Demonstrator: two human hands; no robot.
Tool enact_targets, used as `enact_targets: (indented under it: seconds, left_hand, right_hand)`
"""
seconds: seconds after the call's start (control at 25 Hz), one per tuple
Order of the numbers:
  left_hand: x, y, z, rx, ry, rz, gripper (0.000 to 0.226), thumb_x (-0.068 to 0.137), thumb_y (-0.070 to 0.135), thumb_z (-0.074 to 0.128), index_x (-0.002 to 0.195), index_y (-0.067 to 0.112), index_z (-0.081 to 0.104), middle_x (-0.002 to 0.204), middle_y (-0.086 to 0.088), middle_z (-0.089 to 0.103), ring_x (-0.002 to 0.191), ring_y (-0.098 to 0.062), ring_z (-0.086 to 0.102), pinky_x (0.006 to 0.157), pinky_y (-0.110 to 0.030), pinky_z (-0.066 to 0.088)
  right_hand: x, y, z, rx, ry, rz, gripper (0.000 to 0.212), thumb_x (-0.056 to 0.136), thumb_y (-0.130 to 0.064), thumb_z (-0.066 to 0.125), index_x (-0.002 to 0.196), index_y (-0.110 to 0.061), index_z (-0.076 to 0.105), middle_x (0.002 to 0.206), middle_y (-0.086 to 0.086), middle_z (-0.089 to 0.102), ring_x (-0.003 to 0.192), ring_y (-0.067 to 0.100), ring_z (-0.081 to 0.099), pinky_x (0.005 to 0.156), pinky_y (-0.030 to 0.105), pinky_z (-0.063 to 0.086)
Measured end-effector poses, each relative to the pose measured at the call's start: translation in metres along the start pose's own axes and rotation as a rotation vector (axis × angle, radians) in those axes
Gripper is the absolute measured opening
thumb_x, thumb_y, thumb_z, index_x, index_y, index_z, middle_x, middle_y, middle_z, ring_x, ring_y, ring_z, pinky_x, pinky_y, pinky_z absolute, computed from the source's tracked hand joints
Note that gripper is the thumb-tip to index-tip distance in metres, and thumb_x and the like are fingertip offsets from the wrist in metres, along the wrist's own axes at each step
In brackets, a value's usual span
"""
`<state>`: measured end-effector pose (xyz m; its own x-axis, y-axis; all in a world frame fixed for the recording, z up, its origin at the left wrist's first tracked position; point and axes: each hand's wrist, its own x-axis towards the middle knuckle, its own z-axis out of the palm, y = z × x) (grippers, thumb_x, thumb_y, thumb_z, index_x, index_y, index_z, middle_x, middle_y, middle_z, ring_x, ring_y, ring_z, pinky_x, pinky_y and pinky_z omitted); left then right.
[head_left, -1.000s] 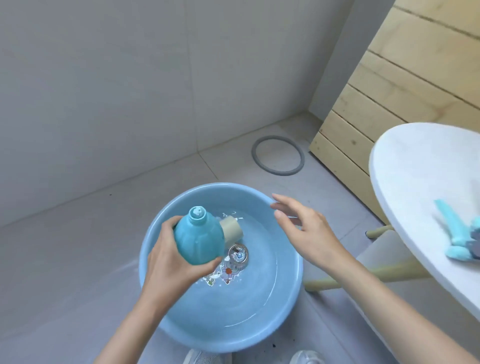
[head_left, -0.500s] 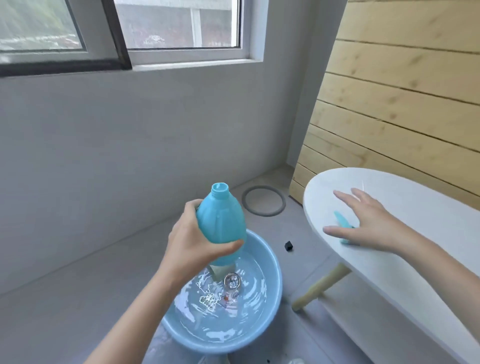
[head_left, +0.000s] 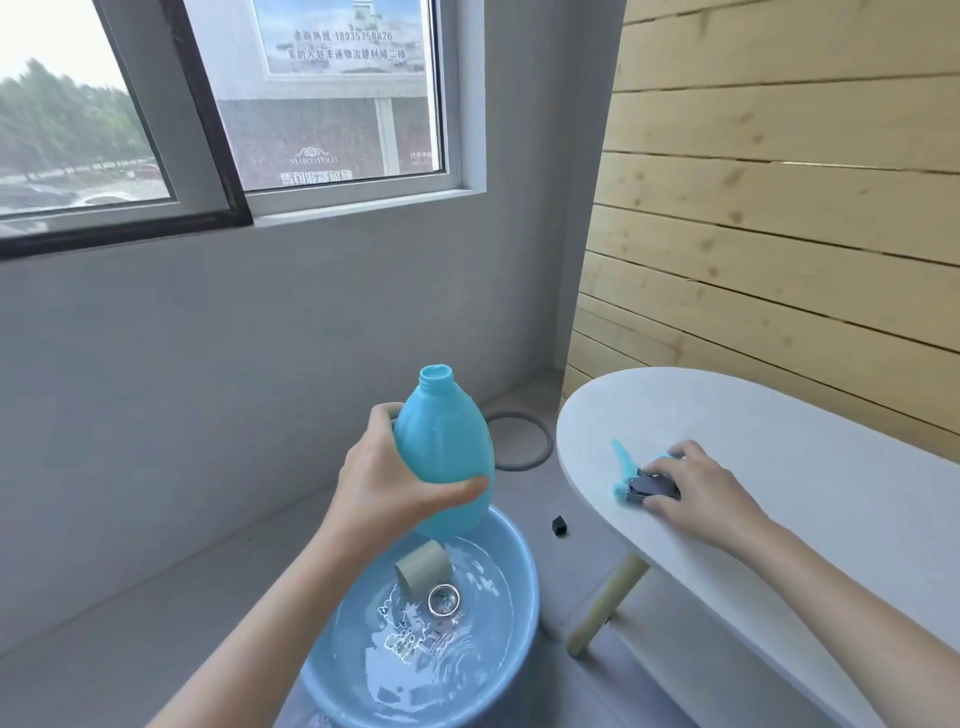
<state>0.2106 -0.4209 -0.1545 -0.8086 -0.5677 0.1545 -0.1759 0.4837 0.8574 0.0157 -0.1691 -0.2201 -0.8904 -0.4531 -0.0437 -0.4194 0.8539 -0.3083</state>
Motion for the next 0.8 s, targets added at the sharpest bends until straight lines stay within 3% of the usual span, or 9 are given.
enact_targets:
  seconds: [0.12,0.24,0.36,0.44,0.56,0.8]
  left_hand:
    - [-0.002,0.005,0.002,0.013,0.008,-0.003,0.094,0.027,0.06,0.076,0.112,0.035,0.041,0.102,0.018,0.058,0.097,-0.003,0.057,0.078,-0.03,0.053]
    - [-0.004,0.008,0.0,0.015,0.019,-0.004,0.093,0.031,0.055,0.08,0.112,0.035,0.041,0.102,0.017,0.058,0.096,-0.002,0.057,0.076,-0.028,0.053]
    - [-0.007,0.01,-0.006,0.001,0.036,-0.005,0.091,0.032,0.053,0.08,0.112,0.034,0.041,0.102,0.015,0.058,0.095,-0.004,0.058,0.076,-0.03,0.054]
    - [-0.009,0.012,-0.011,-0.01,0.054,-0.004,0.092,0.03,0.055,0.079,0.111,0.035,0.042,0.102,0.015,0.058,0.095,-0.006,0.058,0.077,-0.033,0.055]
    - [-0.01,0.014,-0.021,-0.028,0.079,-0.005,0.09,0.029,0.055,0.078,0.11,0.037,0.042,0.101,0.015,0.058,0.095,-0.008,0.059,0.078,-0.037,0.056]
    - [-0.007,0.003,-0.04,0.003,0.141,0.003,0.082,0.044,0.043,0.088,0.111,0.035,0.042,0.1,0.018,0.055,0.095,-0.008,0.056,0.079,-0.038,0.055]
  right_hand:
    - [-0.002,-0.009,-0.015,0.185,0.148,-0.051,0.032,0.088,-0.029,0.065,0.119,-0.022,0.063,0.115,0.0,0.047,0.096,0.02,0.058,0.089,0.03,0.043]
    - [-0.015,-0.039,-0.054,0.53,0.231,-0.149,0.026,0.088,-0.029,0.067,0.113,-0.028,0.066,0.108,-0.003,0.058,0.093,0.017,0.063,0.089,0.03,0.048]
    - [-0.035,-0.08,-0.1,0.826,0.084,-0.266,0.027,0.09,-0.037,0.06,0.111,-0.022,0.066,0.099,0.001,0.072,0.088,0.018,0.068,0.083,0.028,0.053]
    - [-0.045,-0.109,-0.127,1.077,-0.039,-0.371,0.039,0.088,-0.039,0.053,0.111,-0.01,0.065,0.101,0.005,0.071,0.088,0.022,0.068,0.08,0.029,0.057]
    - [-0.056,-0.144,-0.156,1.396,-0.158,-0.379,0.042,0.095,-0.041,0.041,0.109,-0.01,0.065,0.101,0.009,0.071,0.081,0.026,0.069,0.077,0.033,0.058]
    - [-0.055,-0.188,-0.167,1.595,-0.157,-0.296,0.045,0.102,-0.042,0.031,0.118,-0.009,0.057,0.088,0.008,0.072,0.058,0.024,0.068,0.065,0.033,0.06]
